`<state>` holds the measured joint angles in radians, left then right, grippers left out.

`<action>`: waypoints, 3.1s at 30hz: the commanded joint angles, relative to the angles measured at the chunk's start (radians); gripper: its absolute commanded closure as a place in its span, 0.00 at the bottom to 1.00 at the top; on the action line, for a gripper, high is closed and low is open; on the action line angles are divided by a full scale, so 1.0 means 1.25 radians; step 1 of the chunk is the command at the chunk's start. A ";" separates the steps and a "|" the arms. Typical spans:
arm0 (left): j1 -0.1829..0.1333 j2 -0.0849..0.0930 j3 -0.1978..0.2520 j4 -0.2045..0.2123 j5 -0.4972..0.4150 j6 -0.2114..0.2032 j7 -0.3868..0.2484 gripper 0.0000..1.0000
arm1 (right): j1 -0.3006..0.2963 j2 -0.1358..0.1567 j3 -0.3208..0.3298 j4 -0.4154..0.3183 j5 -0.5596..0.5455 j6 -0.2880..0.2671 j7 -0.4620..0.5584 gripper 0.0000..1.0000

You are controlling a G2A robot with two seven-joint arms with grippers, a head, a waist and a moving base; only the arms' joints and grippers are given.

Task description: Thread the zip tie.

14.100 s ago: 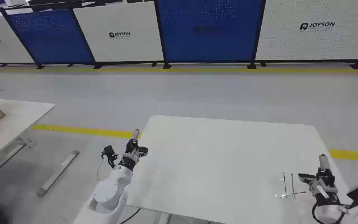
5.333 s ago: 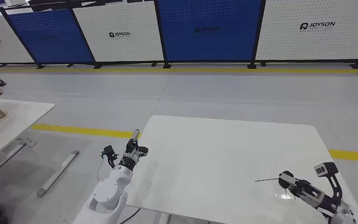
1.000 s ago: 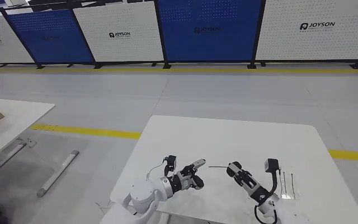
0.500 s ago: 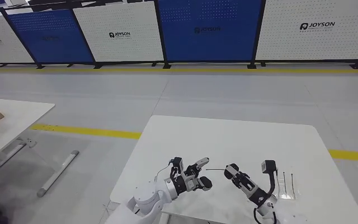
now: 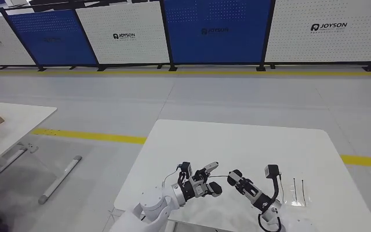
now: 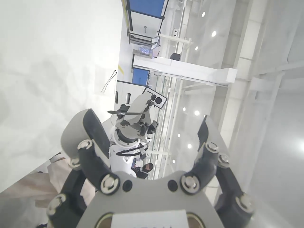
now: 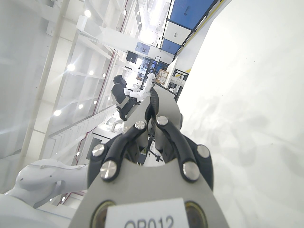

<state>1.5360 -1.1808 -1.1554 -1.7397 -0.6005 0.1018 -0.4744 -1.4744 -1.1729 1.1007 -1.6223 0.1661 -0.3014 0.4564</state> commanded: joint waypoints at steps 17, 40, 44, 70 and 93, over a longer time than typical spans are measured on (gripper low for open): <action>-0.006 0.000 0.028 0.012 0.088 -0.086 0.029 0.00 | 0.000 0.000 0.000 0.000 0.000 0.000 0.000 1.00; 0.002 0.007 0.021 0.017 0.178 -0.166 0.060 1.00 | 0.000 0.000 0.000 0.000 0.000 0.000 0.000 1.00; 0.005 0.008 0.020 0.014 0.185 -0.177 0.061 1.00 | 0.000 0.000 0.000 0.000 0.000 0.000 0.000 1.00; 0.011 0.012 0.040 0.008 0.229 -0.203 0.069 1.00 | 0.000 0.000 0.000 0.000 0.000 0.000 0.000 1.00; 0.015 0.019 0.025 -0.001 0.210 -0.176 0.068 1.00 | -0.048 0.009 0.063 -0.034 0.024 -0.030 -0.002 0.00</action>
<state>1.5531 -1.1586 -1.1175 -1.7388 -0.3406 -0.1199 -0.3890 -1.5241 -1.1638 1.1663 -1.6599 0.1896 -0.3309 0.4552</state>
